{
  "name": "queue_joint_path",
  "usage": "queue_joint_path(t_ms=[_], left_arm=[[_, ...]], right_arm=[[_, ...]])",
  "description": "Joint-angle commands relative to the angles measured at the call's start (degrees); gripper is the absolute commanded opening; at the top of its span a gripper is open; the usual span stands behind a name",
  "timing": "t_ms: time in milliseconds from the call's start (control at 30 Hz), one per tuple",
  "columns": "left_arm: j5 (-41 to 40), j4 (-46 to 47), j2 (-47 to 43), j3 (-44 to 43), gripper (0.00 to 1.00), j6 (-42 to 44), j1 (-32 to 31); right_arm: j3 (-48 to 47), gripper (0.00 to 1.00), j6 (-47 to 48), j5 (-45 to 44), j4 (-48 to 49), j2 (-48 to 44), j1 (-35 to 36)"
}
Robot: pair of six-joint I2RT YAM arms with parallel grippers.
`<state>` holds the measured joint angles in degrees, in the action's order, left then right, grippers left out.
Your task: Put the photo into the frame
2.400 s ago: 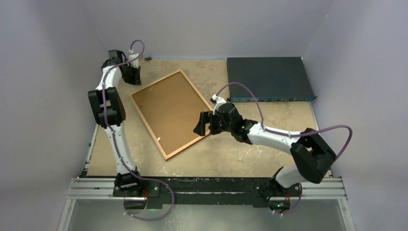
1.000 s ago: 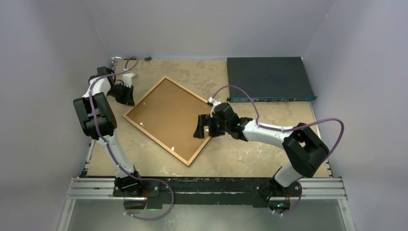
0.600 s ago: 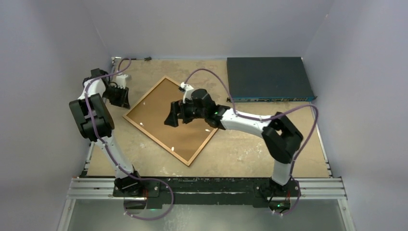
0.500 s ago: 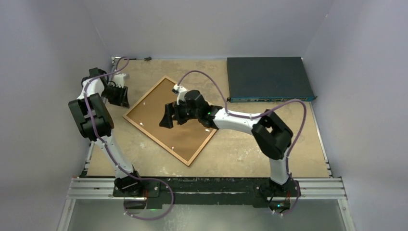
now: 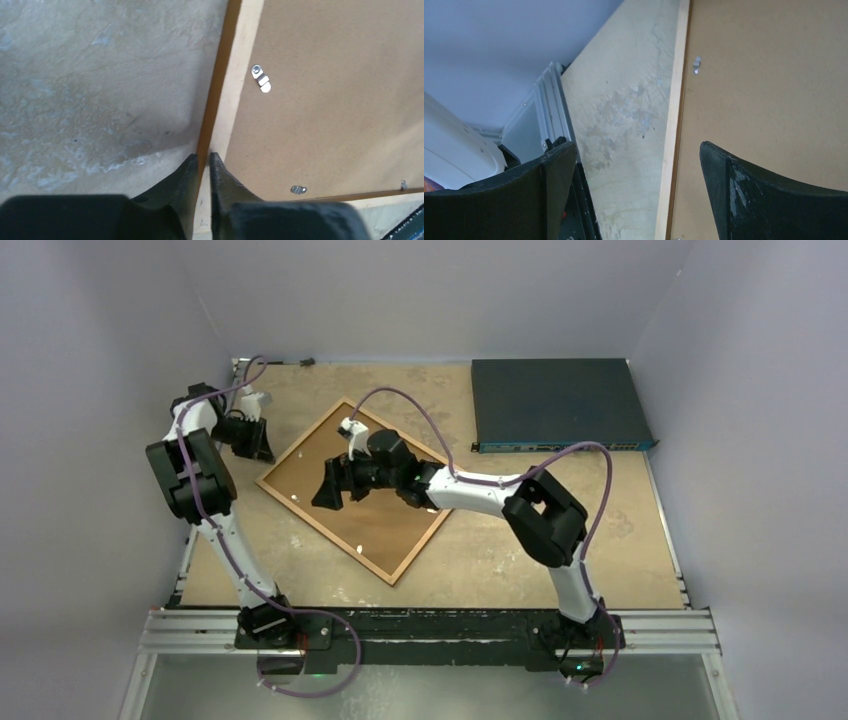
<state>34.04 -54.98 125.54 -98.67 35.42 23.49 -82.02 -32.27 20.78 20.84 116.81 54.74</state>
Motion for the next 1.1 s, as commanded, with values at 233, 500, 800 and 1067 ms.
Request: queue_joint_path(t_ms=[233,500,800,1067], left_arm=[[1.45,-3.77,-5.19,13.58,0.0,8.48,-1.68],[0.69,-1.83,-8.39,19.55,0.0,8.95,-1.54],[-0.48,-0.01,-8.75,19.85,0.0,7.51,-1.51],[-0.68,0.4,-8.88,20.01,0.0,7.3,-1.51]], right_arm=[[-13.03,0.95,3.11,6.29,1.89,9.79,0.55],[-18.5,0.94,4.57,8.48,-0.33,15.05,2.14],[-18.13,0.93,5.63,9.73,-2.55,17.1,3.77],[-15.41,0.93,5.67,8.61,-1.33,17.1,4.2]])
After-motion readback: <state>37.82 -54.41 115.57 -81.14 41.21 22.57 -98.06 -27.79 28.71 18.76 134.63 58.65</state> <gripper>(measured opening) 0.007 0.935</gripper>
